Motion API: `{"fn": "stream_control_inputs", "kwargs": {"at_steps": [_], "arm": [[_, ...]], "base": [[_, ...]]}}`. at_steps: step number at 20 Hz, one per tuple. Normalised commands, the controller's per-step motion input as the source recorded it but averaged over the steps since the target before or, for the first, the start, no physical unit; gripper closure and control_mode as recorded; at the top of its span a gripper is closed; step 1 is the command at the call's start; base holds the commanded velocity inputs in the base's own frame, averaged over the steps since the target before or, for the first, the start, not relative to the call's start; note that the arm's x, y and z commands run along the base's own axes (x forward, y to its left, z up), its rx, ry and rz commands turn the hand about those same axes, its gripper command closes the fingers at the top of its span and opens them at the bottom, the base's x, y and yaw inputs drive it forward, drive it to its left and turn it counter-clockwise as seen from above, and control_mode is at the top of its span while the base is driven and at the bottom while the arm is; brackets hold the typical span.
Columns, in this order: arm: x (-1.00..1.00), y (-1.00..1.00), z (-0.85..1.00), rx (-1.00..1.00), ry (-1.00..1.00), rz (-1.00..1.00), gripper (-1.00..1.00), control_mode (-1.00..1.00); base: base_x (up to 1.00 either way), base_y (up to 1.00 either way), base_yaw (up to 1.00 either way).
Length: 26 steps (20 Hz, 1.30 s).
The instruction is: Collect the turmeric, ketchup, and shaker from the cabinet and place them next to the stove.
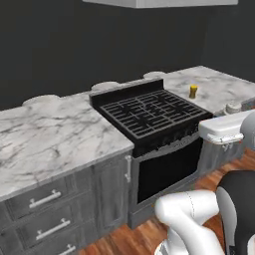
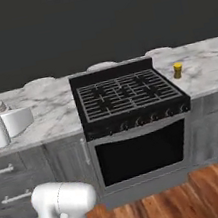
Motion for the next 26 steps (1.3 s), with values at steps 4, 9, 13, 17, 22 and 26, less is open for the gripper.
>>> {"fn": "stream_control_inputs", "kwargs": {"at_steps": [4,9,13,17,22,26], "arm": [[0.00,0.00,0.00,0.00,0.00,0.00,1.00,1.00],[0.00,0.00,0.00,0.00,0.00,0.00,1.00,1.00],[0.00,0.00,0.00,0.00,0.00,0.00,1.00,1.00],[0.00,0.00,0.00,0.00,0.00,0.00,1.00,1.00],[0.27,-0.48,-0.04,0.03,0.00,0.33,1.00,-1.00],[0.34,-0.63,-0.10,0.03,0.00,0.40,1.00,-1.00]], "base": [[0.66,0.00,0.57],[0.68,-0.07,0.52],[0.55,-0.30,0.49],[0.43,-0.46,0.47],[0.08,-0.09,0.09],[0.00,0.00,0.00]]}}
